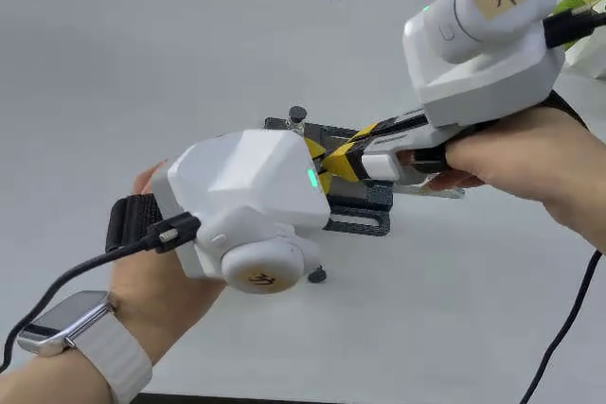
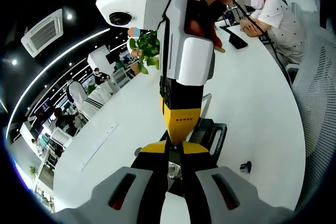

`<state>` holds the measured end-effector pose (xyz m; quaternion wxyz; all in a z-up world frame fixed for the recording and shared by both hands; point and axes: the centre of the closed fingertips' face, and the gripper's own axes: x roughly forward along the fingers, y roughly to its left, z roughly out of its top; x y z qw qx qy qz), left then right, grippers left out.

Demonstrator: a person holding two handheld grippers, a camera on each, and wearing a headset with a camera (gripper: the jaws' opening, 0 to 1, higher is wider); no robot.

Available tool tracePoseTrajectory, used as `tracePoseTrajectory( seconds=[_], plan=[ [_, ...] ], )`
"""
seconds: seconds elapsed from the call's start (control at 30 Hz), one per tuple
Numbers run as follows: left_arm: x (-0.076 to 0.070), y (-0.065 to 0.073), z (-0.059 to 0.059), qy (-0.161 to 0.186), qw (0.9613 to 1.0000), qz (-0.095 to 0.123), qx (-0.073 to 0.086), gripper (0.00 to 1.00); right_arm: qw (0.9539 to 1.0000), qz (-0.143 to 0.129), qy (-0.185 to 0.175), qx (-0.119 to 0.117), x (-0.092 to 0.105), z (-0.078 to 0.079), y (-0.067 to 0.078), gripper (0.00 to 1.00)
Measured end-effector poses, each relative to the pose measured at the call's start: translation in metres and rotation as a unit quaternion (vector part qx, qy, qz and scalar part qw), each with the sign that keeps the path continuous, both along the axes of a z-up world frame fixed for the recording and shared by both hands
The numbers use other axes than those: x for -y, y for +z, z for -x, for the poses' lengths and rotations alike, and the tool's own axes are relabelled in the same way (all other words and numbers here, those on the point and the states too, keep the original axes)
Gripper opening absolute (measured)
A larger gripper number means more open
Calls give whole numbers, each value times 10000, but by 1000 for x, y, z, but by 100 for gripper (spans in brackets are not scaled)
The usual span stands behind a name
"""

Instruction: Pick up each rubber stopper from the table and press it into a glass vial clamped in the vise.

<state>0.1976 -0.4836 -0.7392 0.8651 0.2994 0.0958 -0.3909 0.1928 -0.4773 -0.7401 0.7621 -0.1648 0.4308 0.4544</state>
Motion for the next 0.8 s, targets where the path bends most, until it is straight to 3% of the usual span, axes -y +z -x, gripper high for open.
tracePoseTrajectory(
  seconds=[0.27, 0.43, 0.6, 0.7, 0.8],
  plan=[
    [-1, 1, 1, -10, 9999, 127, -85, 5, 9999, -63, -18, -103, -1, -2, 0, 6],
    [-1, -1, 1, -5, 9992, 294, -279, 6, 9999, -50, 29, -146, -1, 1, -1, 6],
    [-2, 0, 1, 39, 9983, 425, -408, 17, 9998, -46, 56, -173, 0, 3, 0, 6],
    [-4, -2, 3, 84, 9971, 503, -570, 23, 9997, -36, 100, -203, 0, 4, 1, 6],
    [-7, -4, 7, 219, 9937, 686, -856, 37, 9996, -13, 173, -223, 0, 6, 5, 6]
  ],
)
